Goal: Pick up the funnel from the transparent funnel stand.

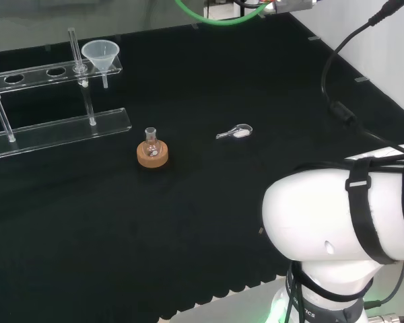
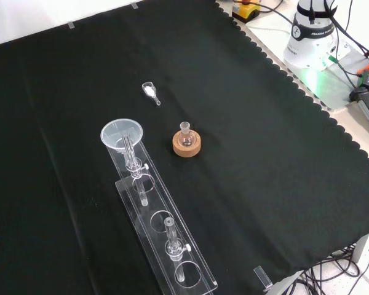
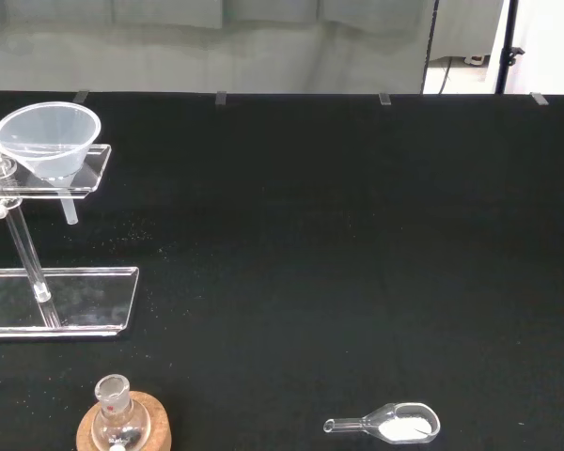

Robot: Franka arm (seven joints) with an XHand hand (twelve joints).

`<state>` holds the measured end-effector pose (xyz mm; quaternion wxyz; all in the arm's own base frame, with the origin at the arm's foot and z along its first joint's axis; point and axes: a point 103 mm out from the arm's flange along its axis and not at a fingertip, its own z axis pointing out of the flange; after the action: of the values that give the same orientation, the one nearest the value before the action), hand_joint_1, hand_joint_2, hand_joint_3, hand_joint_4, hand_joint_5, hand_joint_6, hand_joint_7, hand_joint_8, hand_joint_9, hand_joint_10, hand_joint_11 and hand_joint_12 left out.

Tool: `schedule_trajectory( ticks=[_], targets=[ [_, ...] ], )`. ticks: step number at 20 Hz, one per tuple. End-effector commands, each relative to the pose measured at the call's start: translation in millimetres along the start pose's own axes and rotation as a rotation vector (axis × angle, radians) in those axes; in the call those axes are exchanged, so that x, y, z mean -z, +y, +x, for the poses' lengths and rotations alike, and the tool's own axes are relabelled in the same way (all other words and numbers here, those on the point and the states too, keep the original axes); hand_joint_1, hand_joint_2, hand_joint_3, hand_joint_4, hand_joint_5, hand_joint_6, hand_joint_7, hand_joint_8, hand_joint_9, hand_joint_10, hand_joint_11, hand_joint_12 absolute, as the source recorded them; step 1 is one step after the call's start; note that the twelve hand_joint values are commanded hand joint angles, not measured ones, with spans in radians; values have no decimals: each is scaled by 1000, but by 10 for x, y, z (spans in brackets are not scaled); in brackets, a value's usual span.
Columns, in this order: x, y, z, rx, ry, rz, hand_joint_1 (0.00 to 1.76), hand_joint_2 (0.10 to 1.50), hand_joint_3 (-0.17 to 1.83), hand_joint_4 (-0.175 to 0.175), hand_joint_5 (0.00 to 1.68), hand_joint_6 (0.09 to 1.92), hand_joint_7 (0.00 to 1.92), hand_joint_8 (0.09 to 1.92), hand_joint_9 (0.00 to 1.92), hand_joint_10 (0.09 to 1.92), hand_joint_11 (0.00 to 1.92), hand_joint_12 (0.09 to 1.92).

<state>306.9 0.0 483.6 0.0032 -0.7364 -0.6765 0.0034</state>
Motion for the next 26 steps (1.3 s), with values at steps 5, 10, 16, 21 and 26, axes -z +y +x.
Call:
schedule_trajectory(
  ticks=[5, 10, 16, 21, 26],
  targets=[
    [-43, -45, -534, -60, 120, -48, 290, 834, 255, -21, 149, 87, 59, 87, 336, 87, 16, 1458],
    [-176, 84, -530, -38, 158, -93, 283, 836, 246, -20, 138, 87, 44, 87, 322, 87, 0, 1470],
    [-442, 469, -53, 80, 184, -108, 284, 837, 239, -19, 135, 87, 40, 87, 311, 87, 0, 1468],
    [-702, 913, 685, 185, 91, -52, 284, 838, 232, -19, 134, 87, 37, 87, 302, 87, 0, 1462],
    [-829, 1332, 1147, 253, 149, -55, 285, 839, 223, -18, 131, 87, 34, 87, 290, 87, 0, 1449]
  ],
)
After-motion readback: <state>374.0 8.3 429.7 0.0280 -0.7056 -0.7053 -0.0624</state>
